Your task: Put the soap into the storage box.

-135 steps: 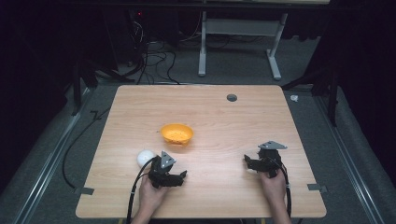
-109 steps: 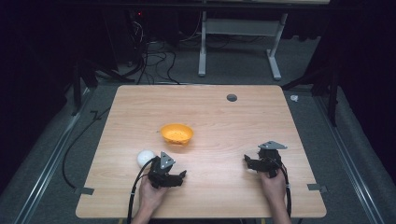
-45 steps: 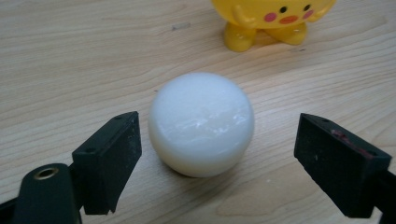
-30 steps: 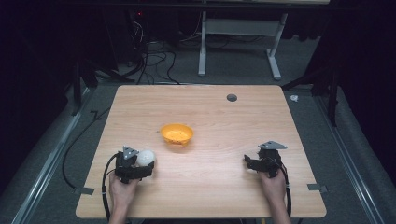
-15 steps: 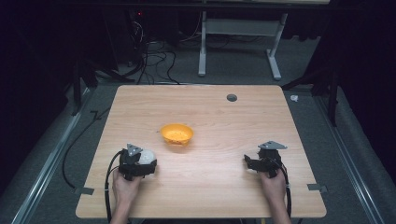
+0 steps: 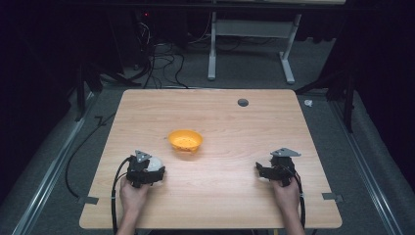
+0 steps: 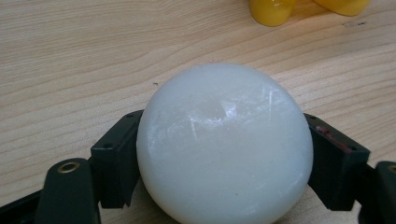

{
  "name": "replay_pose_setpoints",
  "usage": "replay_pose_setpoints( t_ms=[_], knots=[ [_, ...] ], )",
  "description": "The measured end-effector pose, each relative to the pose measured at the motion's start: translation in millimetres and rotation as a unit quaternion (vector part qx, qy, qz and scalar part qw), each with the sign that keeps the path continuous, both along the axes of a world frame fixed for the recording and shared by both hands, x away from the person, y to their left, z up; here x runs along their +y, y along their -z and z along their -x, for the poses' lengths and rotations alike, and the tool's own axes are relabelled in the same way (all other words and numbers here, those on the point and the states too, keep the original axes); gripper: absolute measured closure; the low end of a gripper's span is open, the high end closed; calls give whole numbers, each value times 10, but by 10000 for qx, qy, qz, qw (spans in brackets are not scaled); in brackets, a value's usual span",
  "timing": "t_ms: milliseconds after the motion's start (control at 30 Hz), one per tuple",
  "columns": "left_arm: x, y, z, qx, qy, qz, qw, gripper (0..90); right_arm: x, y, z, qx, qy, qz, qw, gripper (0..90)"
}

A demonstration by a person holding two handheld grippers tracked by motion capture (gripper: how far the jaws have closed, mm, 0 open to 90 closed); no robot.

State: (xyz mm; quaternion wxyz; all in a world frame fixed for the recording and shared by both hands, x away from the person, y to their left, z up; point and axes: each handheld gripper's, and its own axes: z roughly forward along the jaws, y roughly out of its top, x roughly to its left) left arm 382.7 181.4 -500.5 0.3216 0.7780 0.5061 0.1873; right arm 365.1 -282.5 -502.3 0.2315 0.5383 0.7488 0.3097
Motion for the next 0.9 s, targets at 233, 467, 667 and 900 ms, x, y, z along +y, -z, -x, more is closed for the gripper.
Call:
replay_pose_setpoints(
  t_ms=[233, 467, 667, 900],
  knots=[
    [3, -3, 6, -12, 26, -12, 10000, 239, 0, 0, 0, 1, -1, -2, 10000, 228],
    [3, -16, 22, -22, 59, -38, 10000, 240, 0, 0, 0, 0, 0, -1, 10000, 228],
    [5, -59, 53, -81, 121, 78, 9999, 240, 0, 0, 0, 0, 0, 0, 10000, 228],
    [6, -129, 84, -101, 253, 99, 9996, 240, 0, 0, 0, 0, -2, -1, 10000, 228]
  ],
)
